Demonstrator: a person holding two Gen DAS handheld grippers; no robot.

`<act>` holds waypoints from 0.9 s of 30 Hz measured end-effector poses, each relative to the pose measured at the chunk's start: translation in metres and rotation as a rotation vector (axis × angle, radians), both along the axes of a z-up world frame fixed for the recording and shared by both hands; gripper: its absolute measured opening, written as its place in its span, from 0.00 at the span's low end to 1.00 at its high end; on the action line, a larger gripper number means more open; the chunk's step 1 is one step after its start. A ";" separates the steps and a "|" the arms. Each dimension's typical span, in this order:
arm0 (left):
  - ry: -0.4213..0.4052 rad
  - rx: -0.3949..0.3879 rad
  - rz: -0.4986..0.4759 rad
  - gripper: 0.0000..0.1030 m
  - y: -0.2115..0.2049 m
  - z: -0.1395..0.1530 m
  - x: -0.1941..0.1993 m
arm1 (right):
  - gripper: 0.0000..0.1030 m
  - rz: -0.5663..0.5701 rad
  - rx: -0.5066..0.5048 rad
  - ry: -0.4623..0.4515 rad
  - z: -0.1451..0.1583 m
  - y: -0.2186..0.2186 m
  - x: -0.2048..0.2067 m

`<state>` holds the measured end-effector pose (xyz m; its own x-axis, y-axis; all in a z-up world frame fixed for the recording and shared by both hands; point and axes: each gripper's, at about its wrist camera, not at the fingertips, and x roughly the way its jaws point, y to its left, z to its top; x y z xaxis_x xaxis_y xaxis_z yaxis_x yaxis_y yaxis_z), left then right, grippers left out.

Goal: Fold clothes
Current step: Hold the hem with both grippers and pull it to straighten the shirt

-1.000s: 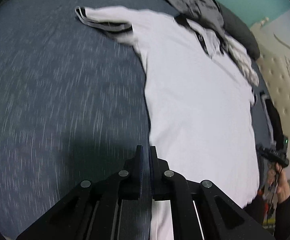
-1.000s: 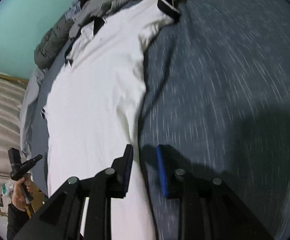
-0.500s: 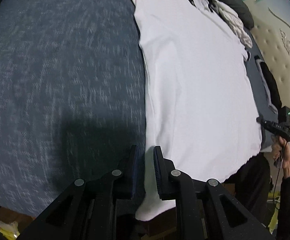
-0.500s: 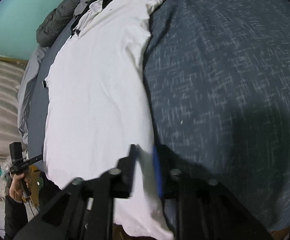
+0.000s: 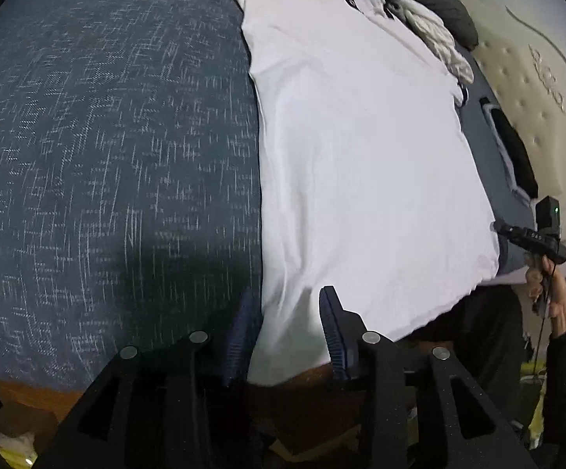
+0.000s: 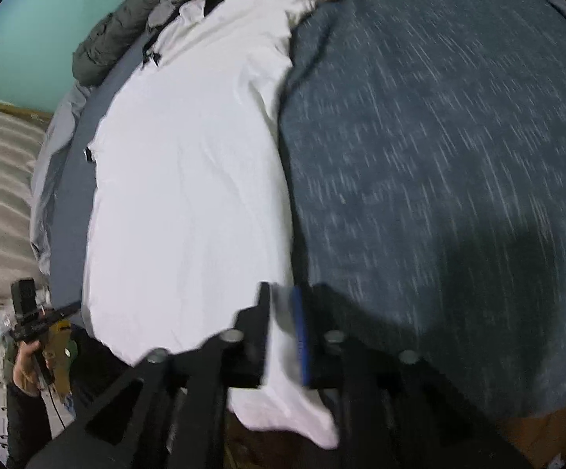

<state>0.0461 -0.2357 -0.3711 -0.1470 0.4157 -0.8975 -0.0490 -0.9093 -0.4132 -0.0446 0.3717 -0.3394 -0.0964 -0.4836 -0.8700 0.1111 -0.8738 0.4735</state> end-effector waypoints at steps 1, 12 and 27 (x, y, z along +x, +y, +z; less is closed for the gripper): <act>-0.006 -0.003 -0.012 0.39 0.001 -0.002 0.003 | 0.21 0.013 0.001 -0.008 0.000 0.000 0.005; -0.049 -0.021 -0.082 0.05 0.005 -0.026 0.023 | 0.14 0.103 0.012 -0.088 -0.012 -0.003 0.042; 0.018 -0.018 -0.050 0.03 -0.038 0.016 0.045 | 0.03 0.213 0.062 -0.032 0.023 -0.008 0.056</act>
